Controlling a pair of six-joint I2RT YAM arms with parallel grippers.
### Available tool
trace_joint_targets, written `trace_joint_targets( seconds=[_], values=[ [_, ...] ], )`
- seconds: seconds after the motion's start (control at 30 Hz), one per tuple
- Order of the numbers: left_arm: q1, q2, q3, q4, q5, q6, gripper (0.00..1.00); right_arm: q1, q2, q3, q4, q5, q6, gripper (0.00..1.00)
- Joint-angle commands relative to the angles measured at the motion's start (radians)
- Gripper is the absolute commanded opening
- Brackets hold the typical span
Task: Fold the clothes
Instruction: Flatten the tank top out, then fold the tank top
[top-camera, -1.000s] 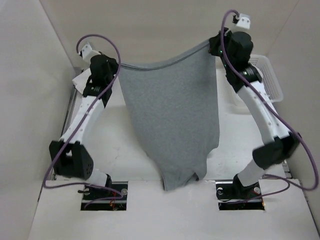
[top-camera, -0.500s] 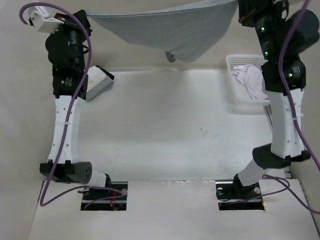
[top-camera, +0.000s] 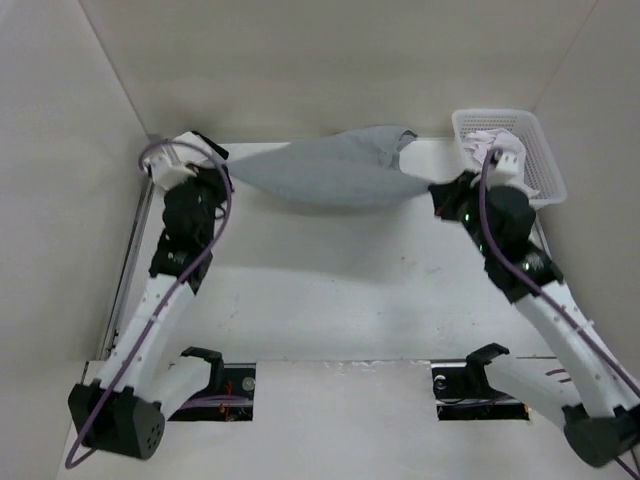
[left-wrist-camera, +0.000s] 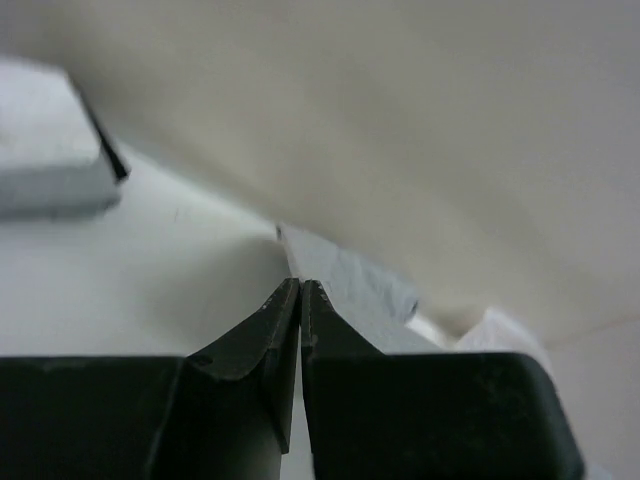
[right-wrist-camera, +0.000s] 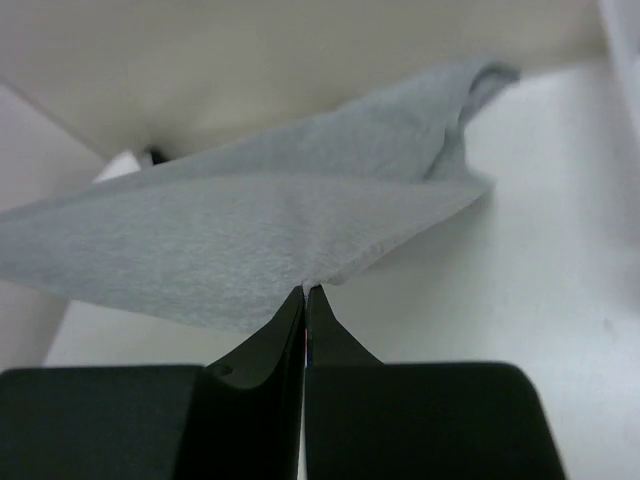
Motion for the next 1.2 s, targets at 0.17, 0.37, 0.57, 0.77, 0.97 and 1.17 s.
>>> trace_joint_targets(
  seconds=[0.17,0.37,0.57,0.77,0.97,1.17],
  values=[
    [-0.076,-0.554,-0.348,-0.321,-0.124,-0.010,0.02,0.363,-0.476,-0.406,-0.223,0.209,0.177,0.00],
    [-0.092,-0.786,-0.339,-0.696,-0.107,-0.097,0.02,0.732,-0.599,-0.491,-0.562,0.287,0.562,0.00],
    [-0.088,-0.839,-0.354,-0.729,-0.113,-0.132,0.02,1.055,-0.534,-0.471,-0.647,0.468,0.762,0.00],
    [-0.080,-0.614,-0.458,-0.412,-0.124,-0.151,0.02,0.829,-0.322,-0.429,-0.429,0.476,0.530,0.00],
    [-0.065,-0.166,-0.356,0.002,-0.156,-0.168,0.02,0.277,-0.079,-0.411,0.095,0.139,0.232,0.00],
    [-0.022,0.362,-0.025,0.233,-0.147,-0.145,0.02,-0.058,0.277,-0.160,0.275,-0.015,0.182,0.00]
  ],
)
